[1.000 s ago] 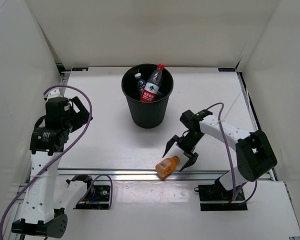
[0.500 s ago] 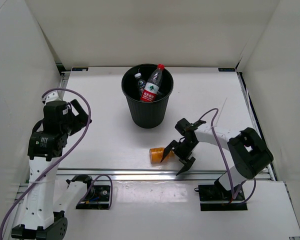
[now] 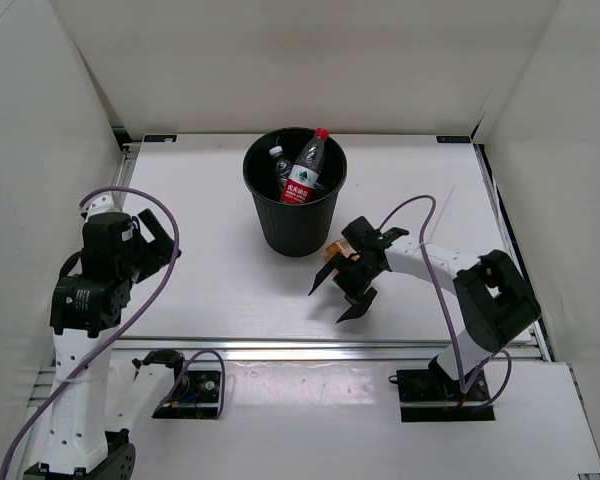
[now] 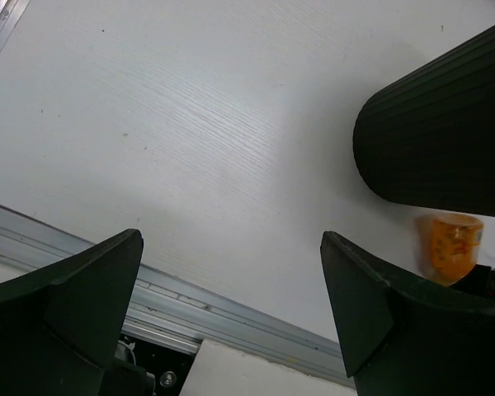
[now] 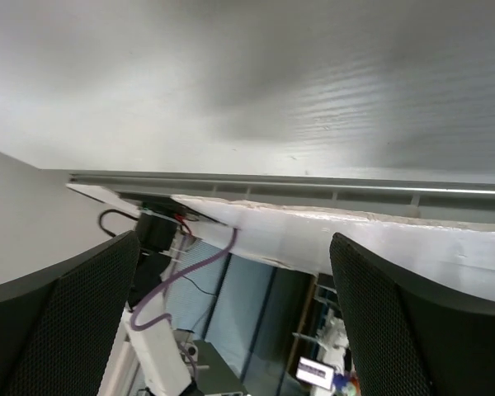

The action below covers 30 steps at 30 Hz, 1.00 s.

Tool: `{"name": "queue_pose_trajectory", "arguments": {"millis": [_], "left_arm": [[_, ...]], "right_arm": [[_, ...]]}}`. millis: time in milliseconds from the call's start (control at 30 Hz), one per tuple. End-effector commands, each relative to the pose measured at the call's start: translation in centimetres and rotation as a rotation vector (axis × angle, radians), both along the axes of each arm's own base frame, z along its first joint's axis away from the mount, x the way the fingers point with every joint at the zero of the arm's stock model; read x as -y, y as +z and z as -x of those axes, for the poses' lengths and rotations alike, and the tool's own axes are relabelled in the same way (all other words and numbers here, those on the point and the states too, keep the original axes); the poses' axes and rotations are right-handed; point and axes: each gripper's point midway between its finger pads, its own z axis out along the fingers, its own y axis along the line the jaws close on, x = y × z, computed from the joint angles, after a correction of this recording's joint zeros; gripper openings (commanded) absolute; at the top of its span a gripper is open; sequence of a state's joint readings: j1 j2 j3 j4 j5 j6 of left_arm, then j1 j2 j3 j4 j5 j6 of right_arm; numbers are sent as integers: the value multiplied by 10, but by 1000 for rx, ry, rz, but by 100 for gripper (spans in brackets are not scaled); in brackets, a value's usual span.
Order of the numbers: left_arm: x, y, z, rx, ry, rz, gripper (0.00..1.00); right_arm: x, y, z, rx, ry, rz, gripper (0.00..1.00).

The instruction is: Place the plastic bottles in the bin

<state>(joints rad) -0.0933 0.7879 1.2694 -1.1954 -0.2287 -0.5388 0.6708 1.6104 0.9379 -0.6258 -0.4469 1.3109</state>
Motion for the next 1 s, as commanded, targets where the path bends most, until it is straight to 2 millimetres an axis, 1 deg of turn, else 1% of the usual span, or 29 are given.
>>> {"name": "queue_pose_trajectory", "arguments": {"millis": [0, 33, 67, 100, 133, 167, 200, 233, 267, 300, 333, 367, 400, 433, 467, 500, 533, 600, 633, 667, 700, 733, 767, 800, 833, 867, 933, 967], "left_arm": [[-3, -4, 4, -14, 9, -12, 100], [-2, -8, 4, -23, 2, -7, 100], [-2, -8, 4, -23, 2, -7, 100], [-2, -6, 6, -14, 2, -6, 100], [-2, -8, 4, -16, 2, -6, 100], [-2, -12, 4, -25, 2, -7, 100], [0, -12, 4, -25, -7, 0, 100], [0, -16, 5, -36, -7, -1, 100], [0, -14, 3, -27, -7, -1, 100], [0, -14, 3, -27, -7, -1, 100], [2, -17, 3, -37, -14, 4, 100], [2, -18, 3, -37, -14, 4, 100], [2, -21, 4, -47, -14, 4, 100], [3, -21, 4, -48, -21, 9, 100], [3, -22, 4, -39, -21, 10, 100], [3, -25, 4, -48, -21, 9, 100], [5, -25, 4, -48, -28, 15, 100], [5, -32, 5, -67, -28, 14, 100], [7, -30, 3, -58, -36, 21, 100], [7, -34, 3, -67, -36, 21, 100], [7, -34, 3, -67, -36, 21, 100], [9, -38, 4, -78, -44, 27, 100], [9, -36, 2, -69, -44, 28, 100], [9, -41, 3, -82, -44, 27, 100], [11, -41, 3, -82, -53, 35, 100], [11, -41, 3, -82, -53, 35, 100], [13, -46, 2, -103, -62, 42, 100], [13, -46, 2, -103, -62, 42, 100]], "right_arm": [[4, 25, -27, 105, -71, -33, 100], [10, 23, -28, 115, -61, -18, 100], [16, 28, -38, 143, -75, -14, 100], [23, 29, -37, 139, -69, 11, 100], [24, 39, -48, 181, -59, 10, 100], [33, 41, -59, 250, -19, 40, 100], [40, 46, -63, 281, 12, 66, 100], [48, 52, -73, 333, 37, 97, 100], [49, 74, -90, 431, 67, 116, 100], [66, 78, -93, 476, 142, 187, 100], [78, 83, -103, 526, 163, 248, 100], [99, 85, -115, 582, 176, 359, 100], [111, 89, -122, 611, 195, 416, 100], [127, 93, -126, 643, 235, 465, 100], [138, 92, -129, 644, 243, 504, 100], [154, 91, -129, 641, 240, 568, 100], [172, 83, -123, 588, 226, 616, 100], [194, 78, -114, 534, 202, 681, 100], [208, 72, -106, 481, 184, 720, 100], [217, 62, -96, 442, 186, 742, 100], [223, 58, -87, 414, 174, 749, 100], [230, 53, -83, 398, 164, 766, 100], [234, 49, -76, 386, 170, 778, 100], [244, 35, -67, 344, 169, 805, 100], [250, 32, -65, 341, 161, 822, 100], [252, 26, -67, 348, 161, 822, 100], [261, 16, -63, 311, 140, 831, 100], [264, 16, -70, 329, 109, 830, 100]]}}
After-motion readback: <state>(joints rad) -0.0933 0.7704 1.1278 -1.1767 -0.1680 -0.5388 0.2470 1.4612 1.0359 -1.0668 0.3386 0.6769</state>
